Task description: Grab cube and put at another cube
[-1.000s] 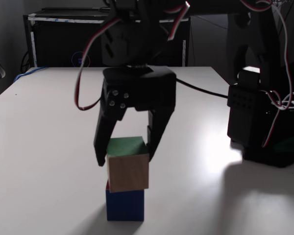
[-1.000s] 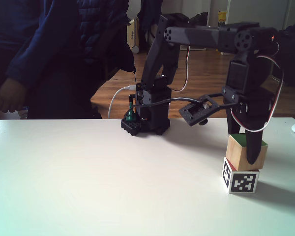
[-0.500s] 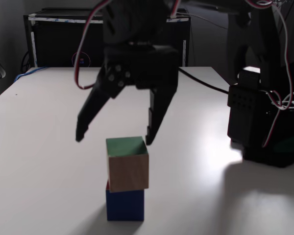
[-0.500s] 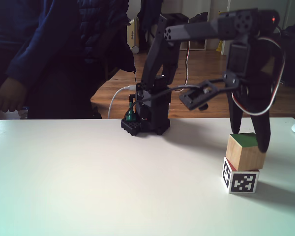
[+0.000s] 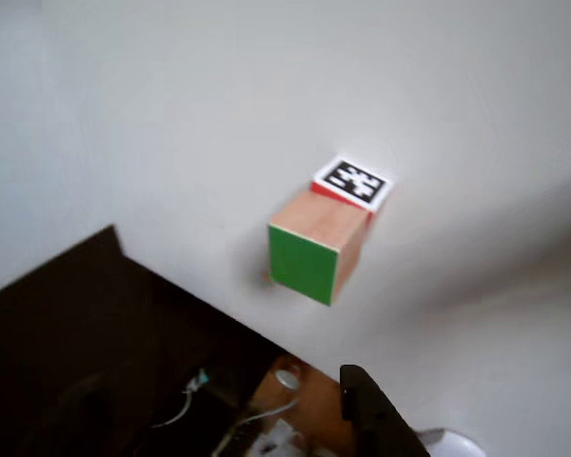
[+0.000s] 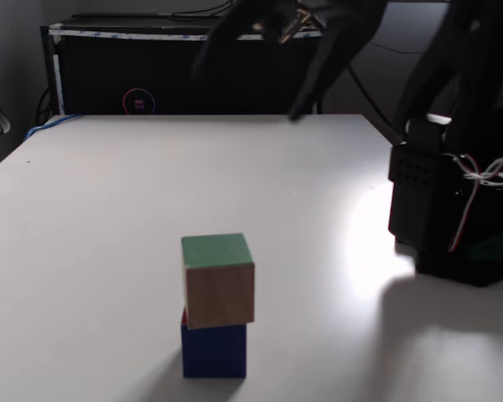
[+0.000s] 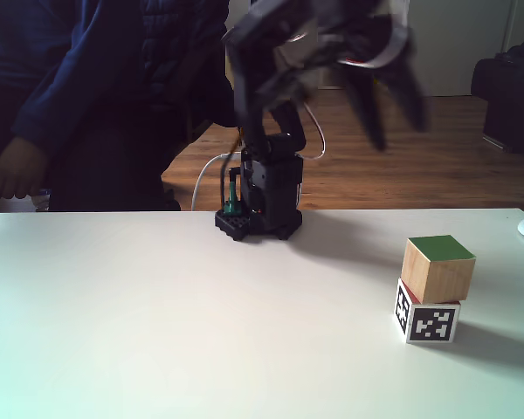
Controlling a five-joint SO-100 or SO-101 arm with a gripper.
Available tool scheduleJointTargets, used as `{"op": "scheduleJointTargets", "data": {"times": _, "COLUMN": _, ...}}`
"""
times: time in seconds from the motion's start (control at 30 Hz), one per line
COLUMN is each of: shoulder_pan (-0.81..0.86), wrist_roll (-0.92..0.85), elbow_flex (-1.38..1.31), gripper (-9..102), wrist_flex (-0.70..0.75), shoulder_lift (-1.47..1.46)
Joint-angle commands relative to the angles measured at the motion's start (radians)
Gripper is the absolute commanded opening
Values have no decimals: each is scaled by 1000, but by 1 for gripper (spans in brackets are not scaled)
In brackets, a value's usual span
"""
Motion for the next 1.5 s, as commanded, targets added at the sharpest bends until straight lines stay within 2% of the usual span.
{"op": "scheduleJointTargets", "data": {"times": 0.0, "shoulder_pan": 184, "wrist_roll": -117, "elbow_flex": 314, "gripper": 32, "wrist_flex": -140, "shoulder_lift": 351}}
{"op": "scheduleJointTargets", "data": {"times": 0.13, "shoulder_pan": 374, "wrist_roll": -238, "elbow_flex": 626, "gripper": 31, "wrist_flex": -276, "shoulder_lift": 545}}
{"op": "scheduleJointTargets", "data": {"times": 0.23, "shoulder_pan": 457, "wrist_roll": -279, "elbow_flex": 831, "gripper": 27, "wrist_flex": -393, "shoulder_lift": 640}}
{"op": "scheduleJointTargets", "data": {"times": 0.33, "shoulder_pan": 499, "wrist_roll": -288, "elbow_flex": 982, "gripper": 20, "wrist_flex": -469, "shoulder_lift": 724}}
{"op": "scheduleJointTargets", "data": {"times": 0.53, "shoulder_pan": 491, "wrist_roll": -267, "elbow_flex": 1169, "gripper": 1, "wrist_flex": -482, "shoulder_lift": 805}}
{"op": "scheduleJointTargets", "data": {"times": 0.63, "shoulder_pan": 462, "wrist_roll": -241, "elbow_flex": 1276, "gripper": 0, "wrist_flex": -454, "shoulder_lift": 925}}
{"op": "scheduleJointTargets", "data": {"times": 0.7, "shoulder_pan": 428, "wrist_roll": -242, "elbow_flex": 1370, "gripper": 0, "wrist_flex": -380, "shoulder_lift": 1086}}
{"op": "scheduleJointTargets", "data": {"times": 1.0, "shoulder_pan": 515, "wrist_roll": -331, "elbow_flex": 1373, "gripper": 0, "wrist_flex": -351, "shoulder_lift": 1086}}
{"op": "scheduleJointTargets", "data": {"times": 1.47, "shoulder_pan": 517, "wrist_roll": -336, "elbow_flex": 1373, "gripper": 0, "wrist_flex": -350, "shoulder_lift": 1086}}
